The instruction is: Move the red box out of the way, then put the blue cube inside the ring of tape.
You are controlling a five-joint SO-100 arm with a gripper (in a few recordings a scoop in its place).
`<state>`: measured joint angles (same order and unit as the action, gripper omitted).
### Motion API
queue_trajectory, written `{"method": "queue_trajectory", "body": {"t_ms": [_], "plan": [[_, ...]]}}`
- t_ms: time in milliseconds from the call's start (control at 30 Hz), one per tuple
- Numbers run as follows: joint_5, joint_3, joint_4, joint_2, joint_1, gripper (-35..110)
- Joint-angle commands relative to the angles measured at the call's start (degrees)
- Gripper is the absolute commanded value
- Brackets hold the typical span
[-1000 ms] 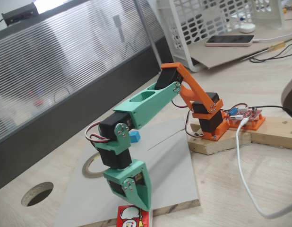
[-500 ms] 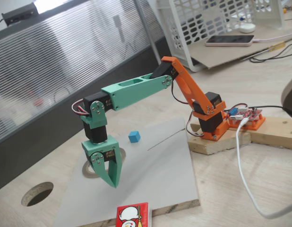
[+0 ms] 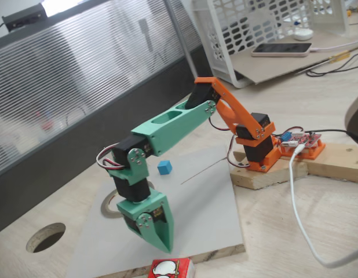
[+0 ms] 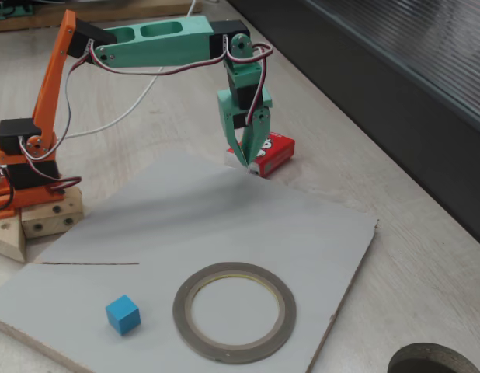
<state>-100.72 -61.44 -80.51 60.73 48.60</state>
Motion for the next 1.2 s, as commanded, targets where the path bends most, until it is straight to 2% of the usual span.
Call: {"method": "queue_trajectory", "body": {"t_ms": [0,100,167,400,767,1000,1167], "plan": [[-0.35,1.32,0.44,0.7,8.17,0],[-0.35,1.32,0.44,0.7,11.43,0],[-0.35,1.32,0.44,0.7,10.02,0],[0.09,1.41,0.44,3.16,-16.61,0],[-0.35,1.05,-0.18,5.8,-50.62,0],[-0.35,0.62,-0.7,5.89,-60.73,0],[-0.35,0.62,-9.14,5.89,-65.04,0]]}}
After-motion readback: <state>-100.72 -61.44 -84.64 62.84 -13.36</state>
